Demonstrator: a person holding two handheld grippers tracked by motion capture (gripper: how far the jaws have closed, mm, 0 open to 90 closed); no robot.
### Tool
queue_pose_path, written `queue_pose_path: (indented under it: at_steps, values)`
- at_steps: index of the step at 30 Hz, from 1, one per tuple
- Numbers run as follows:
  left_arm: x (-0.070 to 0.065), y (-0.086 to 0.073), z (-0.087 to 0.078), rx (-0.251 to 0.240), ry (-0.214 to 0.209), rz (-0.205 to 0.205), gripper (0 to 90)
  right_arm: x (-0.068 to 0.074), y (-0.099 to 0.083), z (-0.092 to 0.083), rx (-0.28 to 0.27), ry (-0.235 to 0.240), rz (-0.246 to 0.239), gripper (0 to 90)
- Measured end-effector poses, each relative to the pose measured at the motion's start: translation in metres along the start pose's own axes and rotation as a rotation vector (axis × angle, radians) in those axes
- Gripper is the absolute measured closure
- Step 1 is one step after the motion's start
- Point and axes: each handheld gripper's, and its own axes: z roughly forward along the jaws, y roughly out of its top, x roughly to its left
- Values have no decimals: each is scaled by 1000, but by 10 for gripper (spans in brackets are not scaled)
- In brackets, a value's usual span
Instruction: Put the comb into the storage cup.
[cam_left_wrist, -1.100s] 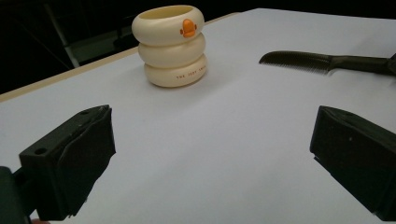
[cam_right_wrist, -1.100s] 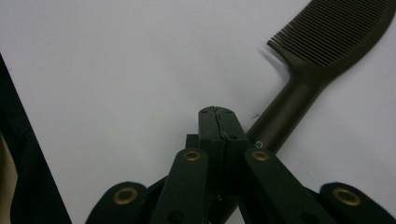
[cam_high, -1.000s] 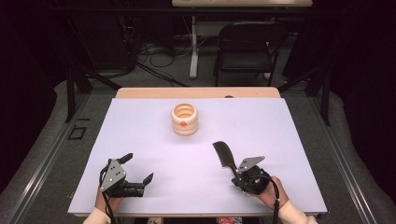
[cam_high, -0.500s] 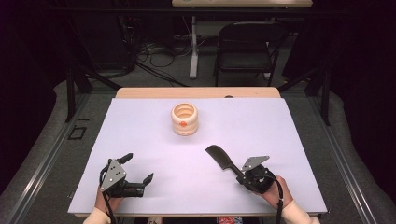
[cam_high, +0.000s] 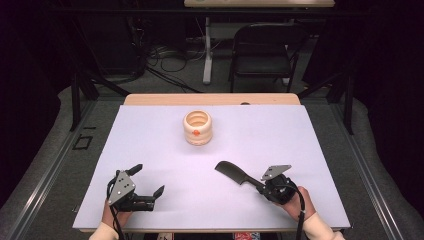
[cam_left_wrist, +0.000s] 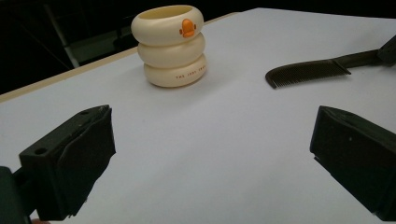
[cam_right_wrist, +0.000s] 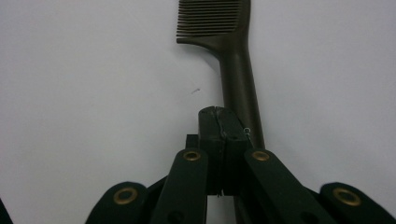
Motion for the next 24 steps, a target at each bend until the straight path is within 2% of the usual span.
queue_pose_path:
  at_steps: [24]
  values:
    - [0,0,0,2,-1,2,2,-8,-1,1,-1,-52,-25,900]
